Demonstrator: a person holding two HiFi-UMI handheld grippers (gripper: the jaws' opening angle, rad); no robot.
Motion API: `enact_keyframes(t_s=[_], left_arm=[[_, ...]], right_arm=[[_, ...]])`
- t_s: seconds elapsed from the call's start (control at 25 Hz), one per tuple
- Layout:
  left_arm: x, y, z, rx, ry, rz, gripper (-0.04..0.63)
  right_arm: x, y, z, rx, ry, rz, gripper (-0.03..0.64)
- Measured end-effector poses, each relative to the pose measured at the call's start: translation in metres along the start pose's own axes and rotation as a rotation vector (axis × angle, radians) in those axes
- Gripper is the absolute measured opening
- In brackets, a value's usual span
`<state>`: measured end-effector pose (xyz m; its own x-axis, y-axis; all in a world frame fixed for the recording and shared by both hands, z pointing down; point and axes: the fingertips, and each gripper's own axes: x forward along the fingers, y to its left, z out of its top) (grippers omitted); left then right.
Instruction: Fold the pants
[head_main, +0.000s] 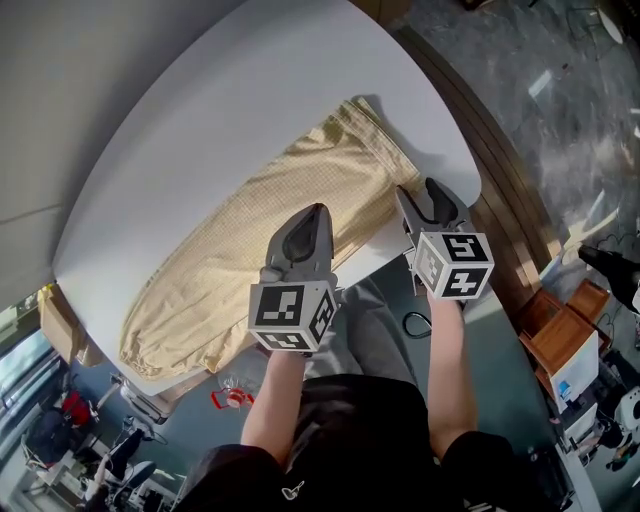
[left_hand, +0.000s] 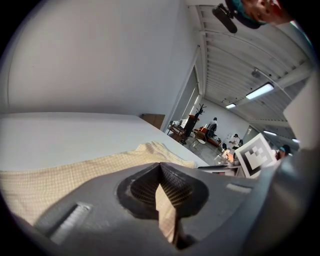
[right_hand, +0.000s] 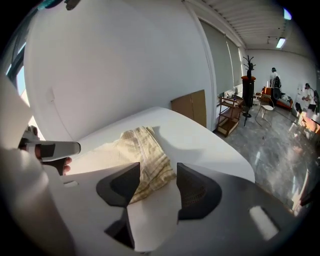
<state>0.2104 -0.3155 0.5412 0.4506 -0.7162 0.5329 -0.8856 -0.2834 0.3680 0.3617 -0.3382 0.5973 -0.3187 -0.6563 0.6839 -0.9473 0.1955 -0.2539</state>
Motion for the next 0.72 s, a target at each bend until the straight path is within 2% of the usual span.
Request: enact_keyframes(t_s=[0.12, 0.32, 0.4, 0.72], left_arm=[[-0.001, 0.004, -0.002, -0.032, -0.007, 0.014, 0.004], [-0.015, 0.01, 0.0, -0.034, -0.024, 0.041, 0.004], [-0.027, 0.014, 0.002, -0.039, -0.035, 0.057, 0.004], [-0.092, 0.058, 0.008, -0.077, -0.104, 0.155, 0.005]], right_arm=[[0.008, -0.001, -0.009, -0.038, 0.075, -0.014, 0.2], [0.008, -0.002, -0.012, -0.058, 0.118, -0.001, 0.157], [0.006, 0.003, -0.012, -0.053, 0.135, 0.023, 0.095], [-0.017, 0.032, 0.017, -0.123, 0.049, 0.001, 0.087]])
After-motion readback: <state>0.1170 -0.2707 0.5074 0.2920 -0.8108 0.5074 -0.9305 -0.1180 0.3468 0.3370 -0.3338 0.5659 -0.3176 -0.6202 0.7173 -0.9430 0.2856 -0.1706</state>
